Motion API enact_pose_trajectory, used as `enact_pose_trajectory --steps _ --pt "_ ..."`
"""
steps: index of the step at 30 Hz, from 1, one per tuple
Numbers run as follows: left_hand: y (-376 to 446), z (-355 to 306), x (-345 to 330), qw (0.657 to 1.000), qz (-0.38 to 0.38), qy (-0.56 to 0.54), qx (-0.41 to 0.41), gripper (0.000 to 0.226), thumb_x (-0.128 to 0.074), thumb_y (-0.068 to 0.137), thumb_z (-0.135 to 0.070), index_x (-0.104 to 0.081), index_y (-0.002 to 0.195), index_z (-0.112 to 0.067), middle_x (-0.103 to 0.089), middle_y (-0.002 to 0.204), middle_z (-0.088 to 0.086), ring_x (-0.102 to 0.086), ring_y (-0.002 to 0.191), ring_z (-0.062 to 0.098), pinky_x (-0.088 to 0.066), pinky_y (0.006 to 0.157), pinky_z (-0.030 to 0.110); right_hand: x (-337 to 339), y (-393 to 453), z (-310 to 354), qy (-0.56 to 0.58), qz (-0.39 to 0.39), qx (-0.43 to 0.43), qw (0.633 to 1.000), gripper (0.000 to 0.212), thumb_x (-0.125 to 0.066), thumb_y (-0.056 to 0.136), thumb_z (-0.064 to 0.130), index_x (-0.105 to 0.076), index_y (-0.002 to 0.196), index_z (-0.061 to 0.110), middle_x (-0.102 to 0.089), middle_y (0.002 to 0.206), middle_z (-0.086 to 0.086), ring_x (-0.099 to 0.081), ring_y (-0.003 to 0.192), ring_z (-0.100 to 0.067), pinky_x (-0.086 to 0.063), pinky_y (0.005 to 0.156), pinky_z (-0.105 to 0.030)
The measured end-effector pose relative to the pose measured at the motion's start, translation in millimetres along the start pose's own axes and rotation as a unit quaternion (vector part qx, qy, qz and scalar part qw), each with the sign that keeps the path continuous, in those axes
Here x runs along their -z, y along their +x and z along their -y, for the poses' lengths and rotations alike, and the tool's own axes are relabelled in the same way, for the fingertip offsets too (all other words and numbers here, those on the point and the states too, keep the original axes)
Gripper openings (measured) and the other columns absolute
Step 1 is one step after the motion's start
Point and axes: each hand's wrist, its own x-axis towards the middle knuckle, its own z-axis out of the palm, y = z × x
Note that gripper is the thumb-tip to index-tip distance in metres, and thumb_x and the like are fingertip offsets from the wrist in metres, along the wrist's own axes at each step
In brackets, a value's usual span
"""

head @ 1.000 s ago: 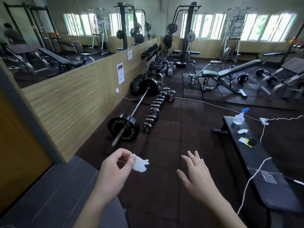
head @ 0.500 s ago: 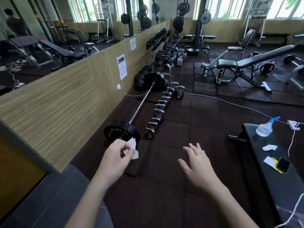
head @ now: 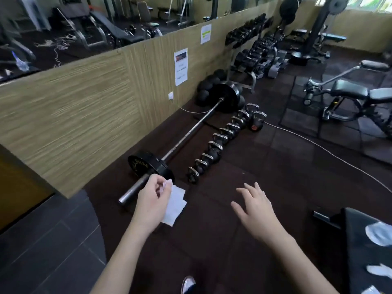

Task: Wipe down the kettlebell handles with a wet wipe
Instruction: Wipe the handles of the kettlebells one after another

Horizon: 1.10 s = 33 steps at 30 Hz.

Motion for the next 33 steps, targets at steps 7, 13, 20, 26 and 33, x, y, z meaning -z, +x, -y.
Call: enact_pose_trajectory --steps 7,13,20,26,33 --pt "147.2 14.0 -98.9 0.997 -0.025 -0.048 0.048 0.016 -0.065 0.1 -0.032 -0.063 0.09 -0.02 -0.064 0.084 0.016 -0.053 0.065 0.012 -0.048 0.06 0.033 -8.0 186.6 -58.4 -0.001 0.029 0.05 0.998 0.053 -0.05 0.103 0.048 -0.046 0.148 0.021 -0.032 0.164 -0.005 -0.007 0.158 -0.03 -0.014 0.127 -0.043" --pt "288.3 51.2 -171.8 0.996 -0.043 -0.012 0.083 0.024 -0.071 0.095 -0.017 -0.058 0.075 -0.019 -0.06 0.077 -0.006 -0.054 0.067 0.006 -0.046 0.067 0.019 -29.9 361.9 -100.9 -0.006 0.081 0.073 0.994 0.052 -0.047 0.103 0.048 -0.044 0.149 0.024 -0.029 0.165 -0.001 -0.004 0.159 -0.025 -0.012 0.127 -0.04" --pt "425.4 111.6 -250.3 0.987 -0.075 0.076 0.118 0.025 -0.065 0.098 -0.019 -0.052 0.077 -0.018 -0.064 0.077 0.0 -0.063 0.076 0.014 -0.052 0.072 0.03 -96.2 533.2 -152.0 -0.028 0.159 0.122 0.979 0.05 -0.046 0.104 0.048 -0.045 0.148 0.024 -0.031 0.164 0.001 -0.005 0.158 -0.023 -0.017 0.127 -0.04" --pt "512.1 230.7 -342.2 0.975 -0.127 0.097 0.155 0.02 -0.058 0.103 -0.033 -0.052 0.088 -0.024 -0.057 0.071 0.003 -0.052 0.06 0.015 -0.048 0.063 0.038 -230.0 668.3 -207.3 -0.053 0.215 0.195 0.955 0.051 -0.045 0.104 0.049 -0.042 0.15 0.027 -0.028 0.165 0.005 -0.002 0.159 -0.021 -0.013 0.127 -0.036" --pt "584.4 451.8 -464.1 0.961 -0.156 0.142 0.181 0.018 -0.053 0.104 -0.047 -0.052 0.091 -0.034 -0.065 0.075 -0.005 -0.065 0.072 0.013 -0.056 0.068 0.04 -438.2 786.5 -288.6 -0.054 0.242 0.307 0.919 0.052 -0.048 0.104 0.045 -0.043 0.15 0.022 -0.031 0.163 0.004 -0.006 0.158 -0.02 -0.015 0.129 -0.037"
